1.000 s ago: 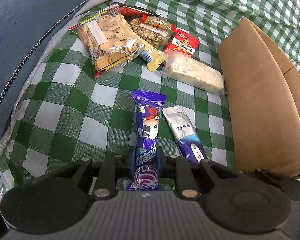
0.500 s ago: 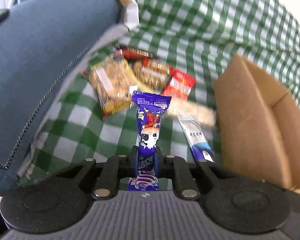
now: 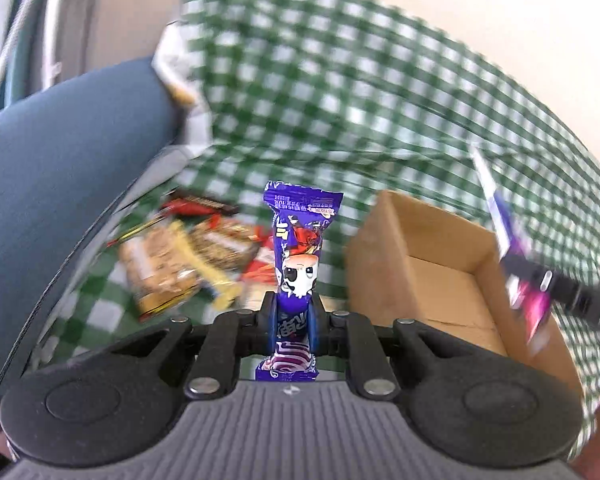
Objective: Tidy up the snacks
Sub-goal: 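Carry both snacks over the box and open both tools to drop them, then move both tools back to the snack pile, then grasp the cookie bag with the left tool while the right tool grasps the rice-cake bar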
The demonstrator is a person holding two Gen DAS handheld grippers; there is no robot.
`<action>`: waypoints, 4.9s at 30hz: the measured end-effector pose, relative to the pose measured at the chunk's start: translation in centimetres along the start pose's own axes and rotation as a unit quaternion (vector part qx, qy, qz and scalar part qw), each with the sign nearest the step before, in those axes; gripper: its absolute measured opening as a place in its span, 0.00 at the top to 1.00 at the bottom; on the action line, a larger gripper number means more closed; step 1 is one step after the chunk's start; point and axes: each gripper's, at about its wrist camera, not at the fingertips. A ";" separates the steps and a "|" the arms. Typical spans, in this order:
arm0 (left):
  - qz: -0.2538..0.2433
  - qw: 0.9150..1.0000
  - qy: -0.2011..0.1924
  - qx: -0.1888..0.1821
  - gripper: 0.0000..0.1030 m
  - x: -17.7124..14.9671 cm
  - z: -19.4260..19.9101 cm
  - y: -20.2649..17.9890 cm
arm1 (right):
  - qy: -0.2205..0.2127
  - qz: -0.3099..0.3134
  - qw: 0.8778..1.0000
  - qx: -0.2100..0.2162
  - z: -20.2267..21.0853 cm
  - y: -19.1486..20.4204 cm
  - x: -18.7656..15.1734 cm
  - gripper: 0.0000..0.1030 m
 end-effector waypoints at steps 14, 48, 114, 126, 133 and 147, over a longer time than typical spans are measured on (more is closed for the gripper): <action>-0.142 0.971 -0.068 -0.180 0.85 0.3 -0.7 -12.8 | -0.031 -0.041 0.986 -0.159 3.1 -11.8 -2.5 0.76; -0.173 0.963 -0.017 -0.207 0.85 -4.7 -4.3 -15.2 | -0.006 -0.021 0.976 -0.219 2.3 -13.5 -3.3 0.76; 0.236 0.940 0.221 0.107 0.19 3.6 -19.1 17.3 | 0.001 -0.035 0.999 -0.015 -2.6 -3.3 -1.8 0.62; 0.183 0.955 0.214 0.087 0.48 4.1 -17.9 18.2 | 0.152 -0.153 0.976 -0.031 -15.5 6.7 -5.0 0.21; 0.180 0.956 0.220 0.068 0.48 4.1 -17.6 18.7 | 0.228 -0.347 0.887 -0.200 -21.7 4.2 -8.5 0.20; 0.118 0.965 0.233 0.038 0.48 4.2 -17.3 17.5 | 0.268 -0.236 0.915 -0.189 -21.1 4.5 -7.8 0.63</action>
Point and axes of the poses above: each gripper's, at about its wrist camera, not at the fingertips, and z roughly against the way its jaws point, y to its left, x to its top, and after that the axes turned 8 degrees about -y, right-handed
